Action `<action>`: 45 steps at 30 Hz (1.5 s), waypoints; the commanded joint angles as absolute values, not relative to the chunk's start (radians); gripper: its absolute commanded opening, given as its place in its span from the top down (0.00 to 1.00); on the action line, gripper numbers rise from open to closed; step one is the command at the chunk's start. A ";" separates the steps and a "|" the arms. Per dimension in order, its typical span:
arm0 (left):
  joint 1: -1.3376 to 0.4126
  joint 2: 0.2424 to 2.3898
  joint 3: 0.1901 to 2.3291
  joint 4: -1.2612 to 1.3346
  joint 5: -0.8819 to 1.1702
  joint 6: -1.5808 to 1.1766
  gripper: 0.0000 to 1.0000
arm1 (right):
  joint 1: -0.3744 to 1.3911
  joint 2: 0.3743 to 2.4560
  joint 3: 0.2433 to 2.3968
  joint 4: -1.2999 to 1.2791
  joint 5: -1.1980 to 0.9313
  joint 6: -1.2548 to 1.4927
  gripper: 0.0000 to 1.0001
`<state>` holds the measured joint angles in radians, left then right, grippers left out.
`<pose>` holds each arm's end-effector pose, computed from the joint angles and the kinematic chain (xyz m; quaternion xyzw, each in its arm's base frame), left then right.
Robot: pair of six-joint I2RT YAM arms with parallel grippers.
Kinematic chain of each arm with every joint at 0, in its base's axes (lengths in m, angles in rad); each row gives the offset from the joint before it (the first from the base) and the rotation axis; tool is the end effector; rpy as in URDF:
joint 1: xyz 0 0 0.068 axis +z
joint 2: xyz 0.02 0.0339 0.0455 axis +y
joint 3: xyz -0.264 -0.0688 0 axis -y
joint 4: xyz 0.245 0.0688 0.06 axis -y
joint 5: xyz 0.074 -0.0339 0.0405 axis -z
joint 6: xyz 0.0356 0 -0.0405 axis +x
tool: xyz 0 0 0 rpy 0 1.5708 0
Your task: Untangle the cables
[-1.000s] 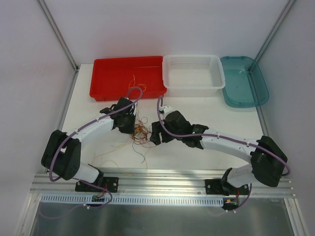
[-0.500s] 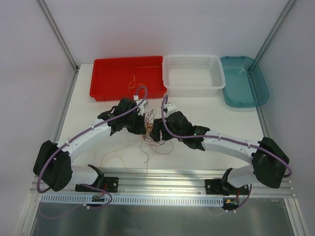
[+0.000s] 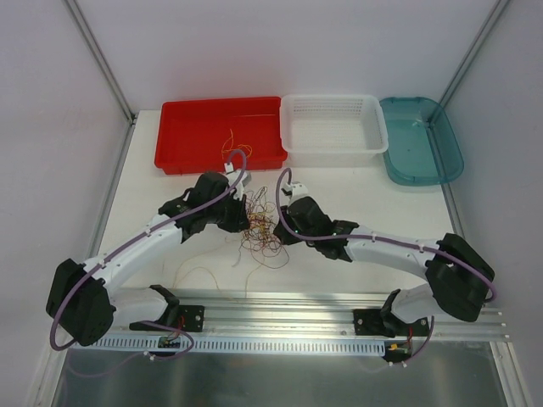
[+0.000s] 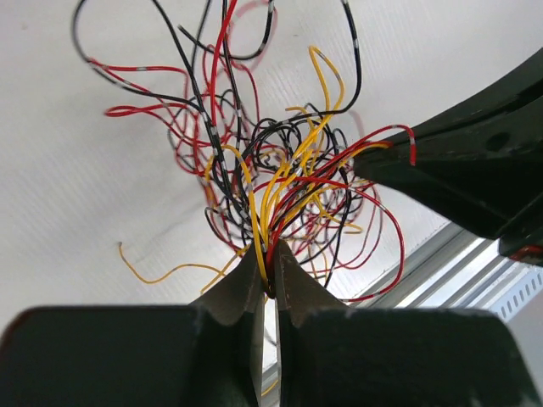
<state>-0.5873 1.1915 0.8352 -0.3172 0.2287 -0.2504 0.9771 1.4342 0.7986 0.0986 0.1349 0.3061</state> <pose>0.2101 -0.1495 0.2617 0.1989 0.8742 -0.2692 0.3519 0.1778 0.2549 0.2220 -0.2541 0.8300 0.2481 0.4301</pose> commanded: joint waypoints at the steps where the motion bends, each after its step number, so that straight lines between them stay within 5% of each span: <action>1: -0.558 1.141 0.821 -0.284 0.130 -0.273 1.00 | 0.925 1.330 0.755 0.029 0.222 0.281 0.99; 11: -0.485 1.083 0.799 -0.282 0.051 -0.313 1.00 | 0.712 1.074 0.644 -0.196 0.248 0.253 0.99; 23: -0.434 1.174 0.835 -0.387 -0.067 -0.386 1.00 | 0.514 0.762 0.776 -0.526 0.296 0.169 0.99; 31: -0.425 1.144 0.816 -0.337 0.184 -0.347 0.95 | 0.509 0.842 0.747 -0.479 0.026 0.132 0.99; 34: -0.425 1.132 0.796 -0.341 0.216 -0.374 0.87 | 0.511 0.876 0.729 -0.483 0.026 0.132 0.99; 41: -0.445 1.080 0.664 -0.333 0.311 -0.587 0.52 | 0.517 0.937 0.723 -0.518 0.009 0.068 0.98; 45: -0.483 0.965 0.635 -0.334 0.311 -0.592 0.17 | 0.528 0.939 0.715 -0.526 -0.035 0.011 0.96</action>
